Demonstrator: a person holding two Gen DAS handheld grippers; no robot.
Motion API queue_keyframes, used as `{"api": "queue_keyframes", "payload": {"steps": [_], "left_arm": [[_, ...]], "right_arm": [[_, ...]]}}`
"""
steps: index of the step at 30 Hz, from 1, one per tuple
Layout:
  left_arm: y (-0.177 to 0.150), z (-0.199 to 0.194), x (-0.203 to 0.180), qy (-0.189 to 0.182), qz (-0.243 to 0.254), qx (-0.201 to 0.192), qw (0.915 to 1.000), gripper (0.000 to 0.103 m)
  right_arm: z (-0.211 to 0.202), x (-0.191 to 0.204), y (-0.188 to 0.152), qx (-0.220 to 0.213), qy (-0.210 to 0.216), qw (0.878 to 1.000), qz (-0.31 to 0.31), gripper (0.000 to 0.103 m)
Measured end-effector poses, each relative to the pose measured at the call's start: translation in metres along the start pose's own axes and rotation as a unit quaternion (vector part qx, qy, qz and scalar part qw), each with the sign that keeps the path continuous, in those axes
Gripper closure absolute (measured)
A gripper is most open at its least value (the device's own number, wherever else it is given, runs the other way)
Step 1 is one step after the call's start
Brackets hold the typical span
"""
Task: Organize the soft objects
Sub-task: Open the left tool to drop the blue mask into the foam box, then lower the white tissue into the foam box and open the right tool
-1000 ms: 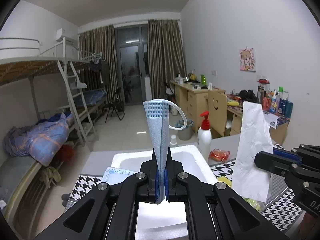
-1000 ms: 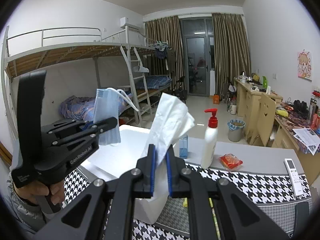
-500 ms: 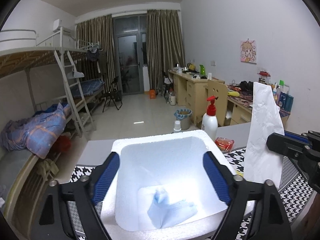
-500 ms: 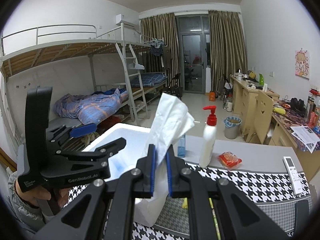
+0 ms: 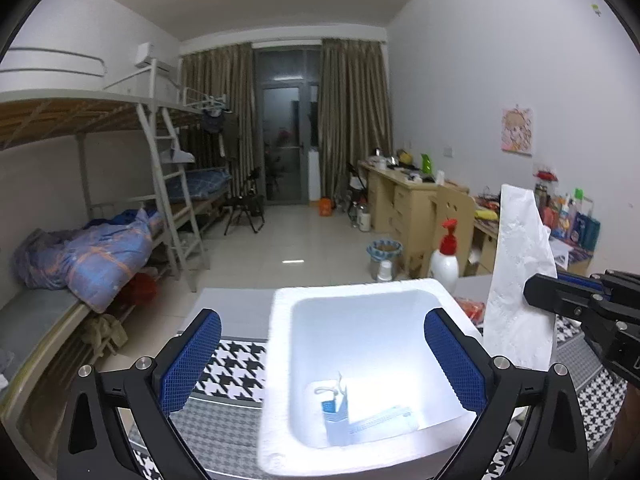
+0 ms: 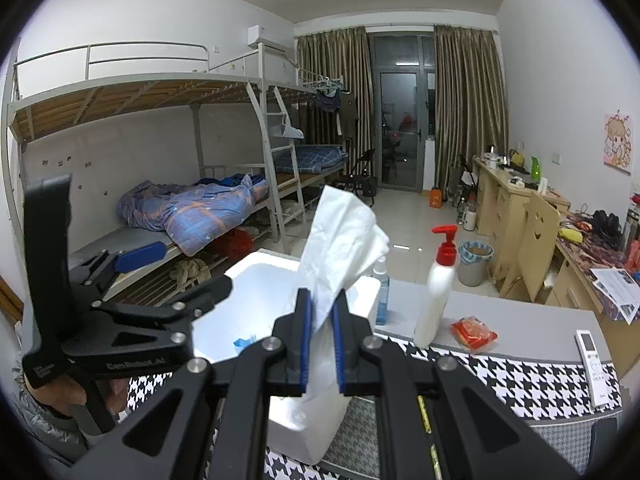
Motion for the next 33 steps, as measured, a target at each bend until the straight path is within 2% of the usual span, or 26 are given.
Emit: {"api": "queue_keyframes", "payload": {"steps": [6,26,28,30,31,33], "left_arm": [[0.000,-0.006,0.008,0.023,-0.002,-0.010,0.9997,0.001],[-0.013,-0.016,0.034,0.053,-0.027,-0.013,0.9981,0.001],[-0.014,-0.017,0.033,0.054,-0.028,-0.015,0.9980,0.001],[-0.016,-0.019,0.034,0.054,-0.030,-0.017,0.9980,0.001],[-0.016,-0.020,0.035,0.054,-0.031,-0.018,0.9979,0.001],[-0.017,-0.020,0.036,0.054,-0.035,-0.018,0.9977,0.001]], "right_arm": [[0.008,0.005,0.004,-0.001,0.011,1.000,-0.002,0.090],[0.041,0.025,0.008,0.037,0.040,0.998,-0.022,0.089],[0.044,0.025,0.007,0.041,0.038,0.998,-0.020,0.079],[0.046,0.024,0.005,0.040,0.035,0.998,-0.016,0.062],[0.047,0.024,0.004,0.041,0.036,0.998,-0.014,0.058],[0.049,0.027,0.003,0.043,0.042,0.998,-0.014,0.039]]}}
Point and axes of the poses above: each gripper's, at about its wrist camera, not at the fingertips, and z roughly the way its jaws point, x to its left, y to its top, the point moved 2 cm from there along z, roughly the way its jaws point, and after that the axes turned 4 degrees about x, right-handed, at the moved point
